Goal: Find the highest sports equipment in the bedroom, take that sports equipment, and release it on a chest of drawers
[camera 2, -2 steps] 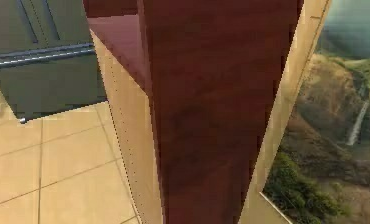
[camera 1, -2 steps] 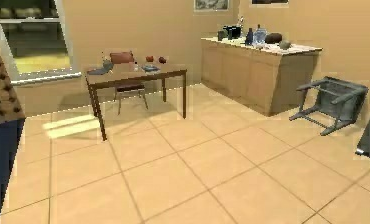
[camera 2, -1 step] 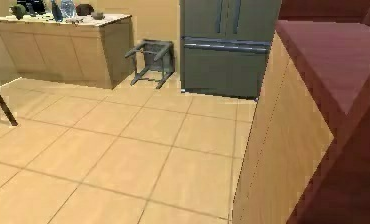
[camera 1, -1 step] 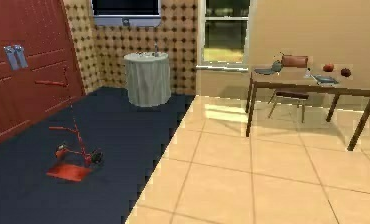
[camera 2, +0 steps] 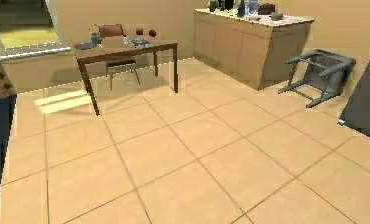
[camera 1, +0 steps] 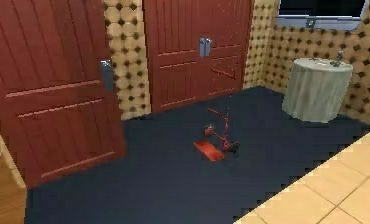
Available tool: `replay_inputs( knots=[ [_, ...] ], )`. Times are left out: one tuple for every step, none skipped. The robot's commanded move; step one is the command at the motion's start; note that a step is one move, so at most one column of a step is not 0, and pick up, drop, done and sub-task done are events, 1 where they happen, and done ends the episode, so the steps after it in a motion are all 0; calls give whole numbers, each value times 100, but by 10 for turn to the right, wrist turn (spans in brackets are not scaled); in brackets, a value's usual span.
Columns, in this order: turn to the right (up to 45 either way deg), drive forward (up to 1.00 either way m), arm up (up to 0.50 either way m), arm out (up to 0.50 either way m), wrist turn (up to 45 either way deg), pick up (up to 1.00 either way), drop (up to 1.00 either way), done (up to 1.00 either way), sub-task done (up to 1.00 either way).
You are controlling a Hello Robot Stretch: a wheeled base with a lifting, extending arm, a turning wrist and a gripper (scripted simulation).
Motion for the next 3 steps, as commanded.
replay_inputs(
  knots=[
    [-330,0,0,0,0,0,0,0,0],
    [0,95,0,0,0,0,0,0,0],
    [-300,0,0,0,0,0,0,0,0]
  ],
)
